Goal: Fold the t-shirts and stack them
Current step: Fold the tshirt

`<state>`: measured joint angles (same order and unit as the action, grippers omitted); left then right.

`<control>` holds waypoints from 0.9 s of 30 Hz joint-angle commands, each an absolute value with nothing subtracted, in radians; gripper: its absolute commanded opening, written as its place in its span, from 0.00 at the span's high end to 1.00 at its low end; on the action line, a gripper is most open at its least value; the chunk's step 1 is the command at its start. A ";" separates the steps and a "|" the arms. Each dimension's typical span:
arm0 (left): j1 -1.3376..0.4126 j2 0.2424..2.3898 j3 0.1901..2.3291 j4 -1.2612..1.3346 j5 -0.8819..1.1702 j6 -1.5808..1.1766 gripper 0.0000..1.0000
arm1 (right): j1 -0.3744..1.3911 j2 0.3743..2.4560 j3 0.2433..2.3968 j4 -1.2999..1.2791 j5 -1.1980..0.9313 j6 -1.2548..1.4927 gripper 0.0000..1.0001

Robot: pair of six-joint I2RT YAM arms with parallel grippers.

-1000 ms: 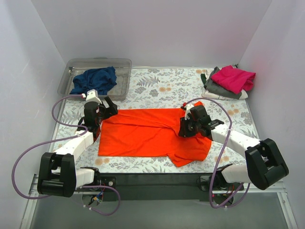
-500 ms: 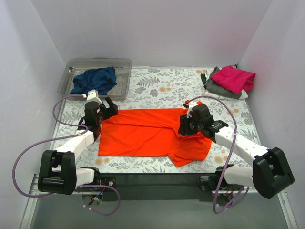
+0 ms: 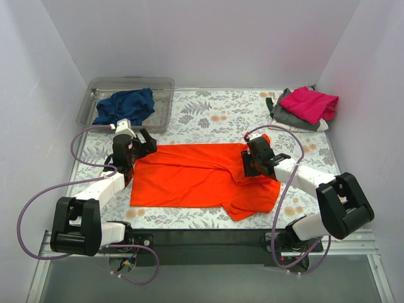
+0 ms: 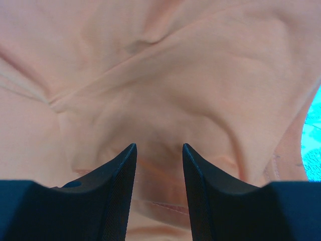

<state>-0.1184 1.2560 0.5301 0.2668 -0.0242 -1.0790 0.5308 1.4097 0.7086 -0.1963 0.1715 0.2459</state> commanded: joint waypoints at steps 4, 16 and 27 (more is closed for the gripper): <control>-0.121 1.244 0.525 0.281 -0.018 -1.077 0.18 | 0.528 1.303 0.649 -0.235 0.175 0.316 0.63; -0.121 1.247 0.525 0.284 -0.017 -1.075 0.18 | 0.528 1.148 0.549 -0.322 -0.001 0.399 0.62; -0.152 1.339 0.595 0.252 -0.124 -1.055 0.19 | 0.528 1.109 0.672 -0.302 -0.054 0.347 0.62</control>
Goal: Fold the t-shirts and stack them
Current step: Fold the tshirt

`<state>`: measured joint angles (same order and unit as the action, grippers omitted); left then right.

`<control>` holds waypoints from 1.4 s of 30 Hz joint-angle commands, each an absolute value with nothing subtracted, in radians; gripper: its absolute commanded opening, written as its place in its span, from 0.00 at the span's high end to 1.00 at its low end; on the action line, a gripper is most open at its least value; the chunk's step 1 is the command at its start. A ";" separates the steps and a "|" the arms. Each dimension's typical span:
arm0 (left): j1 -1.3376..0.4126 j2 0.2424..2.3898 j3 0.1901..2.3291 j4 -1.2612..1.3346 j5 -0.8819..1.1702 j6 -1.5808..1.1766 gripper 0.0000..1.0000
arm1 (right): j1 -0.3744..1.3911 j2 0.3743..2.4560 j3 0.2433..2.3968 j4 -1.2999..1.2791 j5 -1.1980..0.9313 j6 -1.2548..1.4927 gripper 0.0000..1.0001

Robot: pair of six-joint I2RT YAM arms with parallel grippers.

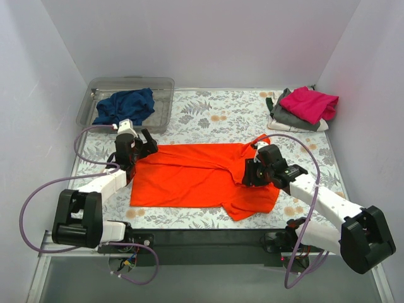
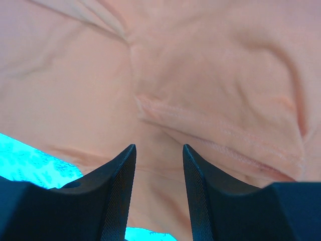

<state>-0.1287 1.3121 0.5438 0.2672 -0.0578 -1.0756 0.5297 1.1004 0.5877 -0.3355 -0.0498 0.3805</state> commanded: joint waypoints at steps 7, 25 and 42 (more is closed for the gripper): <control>-0.189 1.532 0.725 0.189 -0.210 -1.014 0.19 | 0.529 1.233 0.733 -0.175 -0.149 0.322 0.62; -0.210 1.627 0.773 0.127 -0.267 -1.017 0.43 | 0.528 1.244 0.669 -0.129 -0.167 0.287 0.62; -0.219 1.568 0.749 0.084 -0.308 -1.043 1.00 | 0.528 1.308 0.707 -0.115 -0.186 0.273 0.62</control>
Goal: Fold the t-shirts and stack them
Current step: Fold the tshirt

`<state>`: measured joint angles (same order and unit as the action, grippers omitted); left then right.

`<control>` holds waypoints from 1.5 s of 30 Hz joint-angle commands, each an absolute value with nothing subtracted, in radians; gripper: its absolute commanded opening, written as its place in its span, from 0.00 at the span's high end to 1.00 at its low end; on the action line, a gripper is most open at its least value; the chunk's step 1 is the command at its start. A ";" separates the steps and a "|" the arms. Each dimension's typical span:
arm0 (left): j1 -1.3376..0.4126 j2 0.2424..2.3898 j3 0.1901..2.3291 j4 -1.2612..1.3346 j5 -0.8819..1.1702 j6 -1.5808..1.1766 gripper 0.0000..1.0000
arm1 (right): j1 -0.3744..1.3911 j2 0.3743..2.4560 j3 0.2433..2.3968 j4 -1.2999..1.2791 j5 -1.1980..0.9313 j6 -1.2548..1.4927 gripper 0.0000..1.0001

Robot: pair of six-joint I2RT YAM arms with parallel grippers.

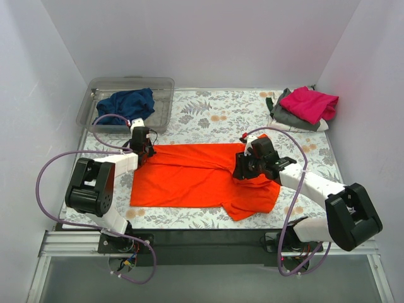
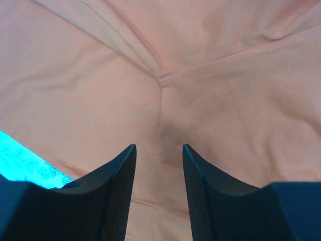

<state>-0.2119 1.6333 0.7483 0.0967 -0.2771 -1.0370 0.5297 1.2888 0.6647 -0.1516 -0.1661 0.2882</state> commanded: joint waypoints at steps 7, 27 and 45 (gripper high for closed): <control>-0.227 1.471 0.703 0.084 -0.313 -1.046 1.00 | 0.528 1.324 0.724 -0.112 -0.193 0.264 0.62; -0.282 1.149 0.503 -0.054 -0.314 -1.166 1.00 | 0.528 1.321 0.732 -0.101 -0.195 0.250 0.62; -0.290 1.074 0.514 -0.225 -0.368 -1.296 1.00 | 0.537 1.494 0.934 -0.040 -0.172 0.244 0.63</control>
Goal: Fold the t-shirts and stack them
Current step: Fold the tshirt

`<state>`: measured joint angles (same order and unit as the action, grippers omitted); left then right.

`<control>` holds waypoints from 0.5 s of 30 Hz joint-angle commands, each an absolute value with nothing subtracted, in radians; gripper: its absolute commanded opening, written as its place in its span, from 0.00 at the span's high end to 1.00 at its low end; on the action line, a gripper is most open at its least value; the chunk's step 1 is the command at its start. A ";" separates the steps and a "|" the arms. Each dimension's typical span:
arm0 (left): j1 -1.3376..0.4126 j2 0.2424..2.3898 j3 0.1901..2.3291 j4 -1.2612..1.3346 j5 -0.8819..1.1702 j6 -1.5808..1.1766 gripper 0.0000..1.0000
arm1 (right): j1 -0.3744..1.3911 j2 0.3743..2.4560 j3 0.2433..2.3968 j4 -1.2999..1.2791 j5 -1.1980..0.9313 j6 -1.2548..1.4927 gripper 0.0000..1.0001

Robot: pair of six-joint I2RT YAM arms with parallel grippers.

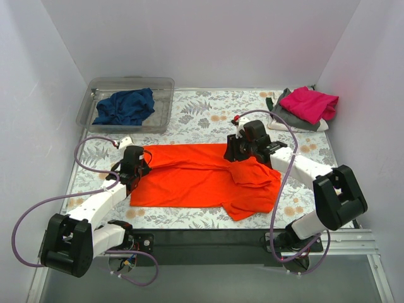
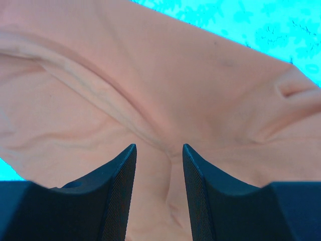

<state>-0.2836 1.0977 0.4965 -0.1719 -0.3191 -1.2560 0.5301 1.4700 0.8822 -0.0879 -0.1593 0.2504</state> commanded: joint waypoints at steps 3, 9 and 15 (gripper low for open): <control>-0.291 1.083 0.518 -0.265 -0.394 -1.322 0.97 | 0.545 1.528 0.960 -0.040 -0.182 0.242 0.63; -0.291 1.068 0.517 -0.337 -0.454 -1.368 0.68 | 0.557 1.581 0.988 -0.041 -0.212 0.226 0.63; -0.296 1.020 0.509 -0.359 -0.477 -1.387 0.50 | 0.569 1.624 0.991 -0.051 -0.204 0.210 0.63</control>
<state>-0.2905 1.0618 0.4969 -0.3309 -0.4252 -1.3624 0.5587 1.6115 0.9546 -0.0708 -0.1944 0.2310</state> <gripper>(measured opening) 0.484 0.374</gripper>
